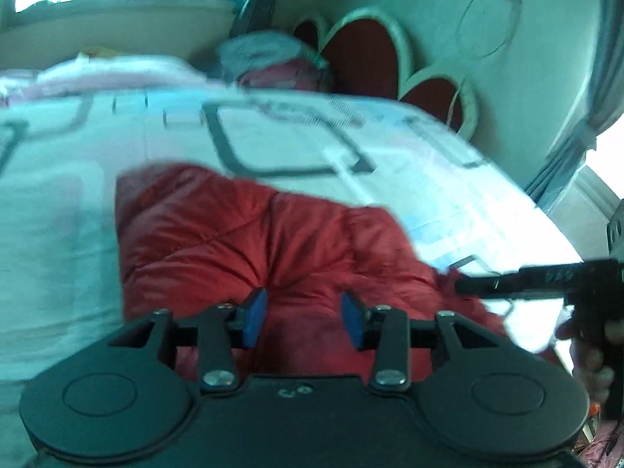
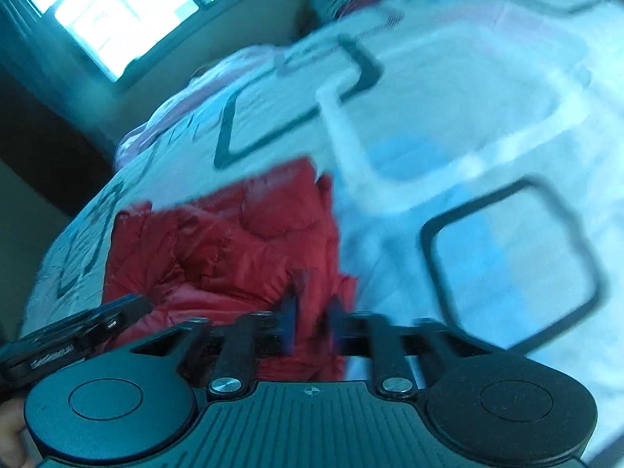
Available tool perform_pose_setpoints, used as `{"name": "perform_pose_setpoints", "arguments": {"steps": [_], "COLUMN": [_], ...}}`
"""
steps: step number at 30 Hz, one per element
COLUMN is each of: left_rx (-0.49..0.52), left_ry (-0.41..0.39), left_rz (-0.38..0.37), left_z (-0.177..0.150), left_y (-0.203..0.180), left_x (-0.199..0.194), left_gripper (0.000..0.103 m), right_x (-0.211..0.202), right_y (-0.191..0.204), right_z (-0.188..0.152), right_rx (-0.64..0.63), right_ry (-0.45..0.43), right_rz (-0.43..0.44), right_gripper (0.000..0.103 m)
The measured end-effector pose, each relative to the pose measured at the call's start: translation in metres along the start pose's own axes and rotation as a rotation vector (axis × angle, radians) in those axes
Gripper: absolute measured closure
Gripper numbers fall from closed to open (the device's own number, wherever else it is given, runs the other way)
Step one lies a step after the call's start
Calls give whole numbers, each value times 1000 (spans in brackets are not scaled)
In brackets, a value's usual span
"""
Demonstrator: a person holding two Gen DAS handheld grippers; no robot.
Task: Fold large clothes
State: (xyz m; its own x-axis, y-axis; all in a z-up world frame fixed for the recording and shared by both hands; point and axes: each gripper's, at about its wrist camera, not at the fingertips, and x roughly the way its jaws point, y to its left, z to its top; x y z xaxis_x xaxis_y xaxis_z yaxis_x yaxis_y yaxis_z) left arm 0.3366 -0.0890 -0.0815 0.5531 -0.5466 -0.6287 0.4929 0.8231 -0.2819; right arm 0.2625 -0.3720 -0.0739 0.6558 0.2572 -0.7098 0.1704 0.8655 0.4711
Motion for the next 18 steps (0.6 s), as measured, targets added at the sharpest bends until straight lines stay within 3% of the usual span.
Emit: {"name": "perform_pose_setpoints", "arguments": {"steps": [4,8,11,16,18], "left_rx": [20,28,51,79,84], "left_ry": [-20,-20,4,36,48], "left_rz": [-26,-39,-43,-6,8], "left_z": [-14,-27,-36,-50,-52], "left_y": [-16,-29,-39,-45,-45], "left_x": [-40,-59,-61,-60,-59], "left_gripper": [63,63,63,63,62], "right_x": [-41,-55,-58,-58,-51], "right_y": [24,52,62,52,44], "right_z": [-3,-21,-41,-66,-71], "right_rx": [-106,-248,-314,-337,-317], "right_ry": [-13,42,70,94,124], "right_rz": [75,98,78,37,26], "right_gripper": [50,65,72,73,82]}}
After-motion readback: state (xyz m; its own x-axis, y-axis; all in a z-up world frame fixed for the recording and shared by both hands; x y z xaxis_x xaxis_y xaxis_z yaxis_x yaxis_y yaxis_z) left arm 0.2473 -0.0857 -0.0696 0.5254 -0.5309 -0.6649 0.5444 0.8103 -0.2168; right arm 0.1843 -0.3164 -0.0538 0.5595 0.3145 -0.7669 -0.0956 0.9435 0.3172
